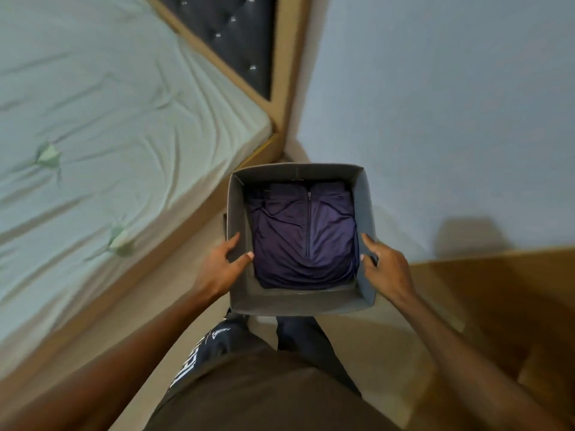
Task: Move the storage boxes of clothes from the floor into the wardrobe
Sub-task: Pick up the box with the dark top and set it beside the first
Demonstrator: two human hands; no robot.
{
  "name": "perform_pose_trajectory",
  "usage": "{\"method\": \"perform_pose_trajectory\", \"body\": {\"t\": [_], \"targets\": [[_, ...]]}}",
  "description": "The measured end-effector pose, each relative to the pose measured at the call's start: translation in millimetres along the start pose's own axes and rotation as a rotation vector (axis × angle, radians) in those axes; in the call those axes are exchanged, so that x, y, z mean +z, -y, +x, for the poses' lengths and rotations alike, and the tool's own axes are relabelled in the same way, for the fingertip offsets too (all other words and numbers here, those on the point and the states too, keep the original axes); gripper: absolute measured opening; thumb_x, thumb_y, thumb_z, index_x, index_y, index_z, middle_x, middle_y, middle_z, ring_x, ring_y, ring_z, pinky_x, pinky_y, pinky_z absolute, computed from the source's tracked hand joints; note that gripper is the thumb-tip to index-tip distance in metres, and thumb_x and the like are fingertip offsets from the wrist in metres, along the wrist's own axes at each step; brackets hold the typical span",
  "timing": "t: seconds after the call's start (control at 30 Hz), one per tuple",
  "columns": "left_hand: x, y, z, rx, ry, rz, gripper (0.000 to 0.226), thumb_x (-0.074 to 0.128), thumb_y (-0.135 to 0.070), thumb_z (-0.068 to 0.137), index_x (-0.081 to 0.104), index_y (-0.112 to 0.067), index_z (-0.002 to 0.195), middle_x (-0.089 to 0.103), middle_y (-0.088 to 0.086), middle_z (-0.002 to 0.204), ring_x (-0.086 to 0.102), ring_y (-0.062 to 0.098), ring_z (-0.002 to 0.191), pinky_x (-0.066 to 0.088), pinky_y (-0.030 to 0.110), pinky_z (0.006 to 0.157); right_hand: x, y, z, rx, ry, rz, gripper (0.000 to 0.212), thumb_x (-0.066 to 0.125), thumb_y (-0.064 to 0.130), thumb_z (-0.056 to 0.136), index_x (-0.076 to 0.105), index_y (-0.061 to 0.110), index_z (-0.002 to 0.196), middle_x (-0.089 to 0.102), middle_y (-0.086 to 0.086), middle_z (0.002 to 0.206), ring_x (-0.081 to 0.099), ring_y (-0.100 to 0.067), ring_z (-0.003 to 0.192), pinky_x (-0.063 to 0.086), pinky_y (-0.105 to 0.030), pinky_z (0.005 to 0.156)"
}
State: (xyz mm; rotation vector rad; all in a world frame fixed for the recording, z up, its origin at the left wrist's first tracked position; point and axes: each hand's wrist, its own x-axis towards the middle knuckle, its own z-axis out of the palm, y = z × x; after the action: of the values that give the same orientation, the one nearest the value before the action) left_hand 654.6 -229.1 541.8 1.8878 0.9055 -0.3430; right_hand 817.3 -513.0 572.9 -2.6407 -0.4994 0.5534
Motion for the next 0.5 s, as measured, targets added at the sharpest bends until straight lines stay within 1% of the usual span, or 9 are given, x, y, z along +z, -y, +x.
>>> {"method": "perform_pose_trajectory", "body": {"t": [0.07, 0.13, 0.17, 0.2, 0.23, 0.3, 0.33, 0.43, 0.5], "targets": [[-2.2, -25.7, 3.6, 0.109, 0.086, 0.095, 0.069, 0.063, -0.032, 0.091, 0.029, -0.026, 0.151, 0.044, 0.008, 0.149, 0.048, 0.027, 0.13, 0.044, 0.043, 0.105, -5.0, -7.2, -34.7, 0.129, -0.123, 0.05, 0.051, 0.054, 0.006, 0.093, 0.046, 0.012, 0.142, 0.07, -0.017, 0.096, 0.054, -0.017, 0.059, 0.034, -0.023, 0.058], [-1.1, -50.3, 5.5, 0.201, 0.135, 0.2, 0.071, 0.065, -0.027, 0.09, 0.029, -0.028, 0.151, 0.049, 0.007, 0.146, 0.056, 0.024, 0.121, 0.047, 0.037, 0.099, -3.5, -13.4, -63.5, 0.256, -0.217, 0.101, 0.05, 0.051, 0.005, 0.094, 0.045, 0.014, 0.142, 0.065, -0.004, 0.076, 0.038, 0.0, 0.049, 0.032, -0.018, 0.047], [2.4, -62.4, 6.9, 0.261, 0.163, 0.271, 0.072, 0.066, -0.026, 0.088, 0.029, -0.029, 0.15, 0.052, 0.008, 0.142, 0.062, 0.022, 0.111, 0.049, 0.033, 0.094, -4.1, -15.8, -76.3, 0.318, -0.27, 0.132, 0.05, 0.05, 0.004, 0.094, 0.045, 0.016, 0.143, 0.063, -0.002, 0.072, 0.036, 0.0, 0.049, 0.033, -0.017, 0.045], [6.6, -75.5, 6.9, 0.318, 0.184, 0.335, 0.073, 0.066, -0.024, 0.087, 0.03, -0.03, 0.15, 0.057, 0.008, 0.138, 0.065, 0.02, 0.1, 0.05, 0.029, 0.088, -4.1, -17.3, -90.4, 0.37, -0.323, 0.159, 0.05, 0.049, 0.004, 0.094, 0.045, 0.017, 0.142, 0.068, -0.006, 0.077, 0.04, -0.001, 0.05, 0.033, -0.016, 0.047], [11.0, -88.1, 6.6, 0.365, 0.2, 0.369, 0.074, 0.066, -0.023, 0.085, 0.031, -0.03, 0.15, 0.06, 0.009, 0.134, 0.066, 0.018, 0.094, 0.05, 0.028, 0.084, -1.8, -20.2, -102.6, 0.41, -0.367, 0.178, 0.05, 0.049, 0.004, 0.094, 0.046, 0.018, 0.142, 0.073, -0.012, 0.09, 0.048, -0.006, 0.054, 0.037, -0.023, 0.051], [28.4, -114.6, -0.4, 0.46, 0.261, 0.418, 0.076, 0.066, -0.02, 0.084, 0.031, -0.027, 0.15, 0.058, 0.009, 0.136, 0.064, 0.02, 0.104, 0.051, 0.031, 0.088, -0.3, -27.1, -132.6, 0.51, -0.485, 0.229, 0.05, 0.05, 0.002, 0.093, 0.048, 0.018, 0.141, 0.072, -0.015, 0.109, 0.057, -0.014, 0.068, 0.038, -0.025, 0.061], [38.4, -128.1, -6.9, 0.501, 0.284, 0.453, 0.076, 0.066, -0.019, 0.083, 0.032, -0.027, 0.15, 0.058, 0.009, 0.136, 0.062, 0.021, 0.108, 0.051, 0.032, 0.09, -1.0, -32.1, -146.4, 0.556, -0.541, 0.245, 0.049, 0.05, 0.002, 0.093, 0.049, 0.018, 0.14, 0.072, -0.014, 0.111, 0.058, -0.015, 0.07, 0.039, -0.024, 0.063], [71.1, -163.4, -21.9, 0.615, 0.339, 0.562, 0.076, 0.063, -0.019, 0.08, 0.033, -0.031, 0.148, 0.071, 0.011, 0.111, 0.064, 0.019, 0.082, 0.052, 0.029, 0.076, -6.4, -48.3, -186.5, 0.683, -0.648, 0.263, 0.049, 0.05, 0.003, 0.093, 0.051, 0.018, 0.139, 0.073, -0.015, 0.101, 0.061, -0.021, 0.065, 0.046, -0.03, 0.061], [98.5, -185.4, -40.4, 0.701, 0.416, 0.58, 0.076, 0.06, -0.016, 0.077, 0.036, -0.034, 0.147, 0.073, 0.01, 0.108, 0.069, 0.026, 0.081, 0.056, 0.034, 0.075, -12.8, -67.0, -219.5, 0.781, -0.73, 0.304, 0.048, 0.049, 0.004, 0.092, 0.052, 0.017, 0.138, 0.073, -0.015, 0.091, 0.057, -0.022, 0.06, 0.043, -0.03, 0.058]]}}
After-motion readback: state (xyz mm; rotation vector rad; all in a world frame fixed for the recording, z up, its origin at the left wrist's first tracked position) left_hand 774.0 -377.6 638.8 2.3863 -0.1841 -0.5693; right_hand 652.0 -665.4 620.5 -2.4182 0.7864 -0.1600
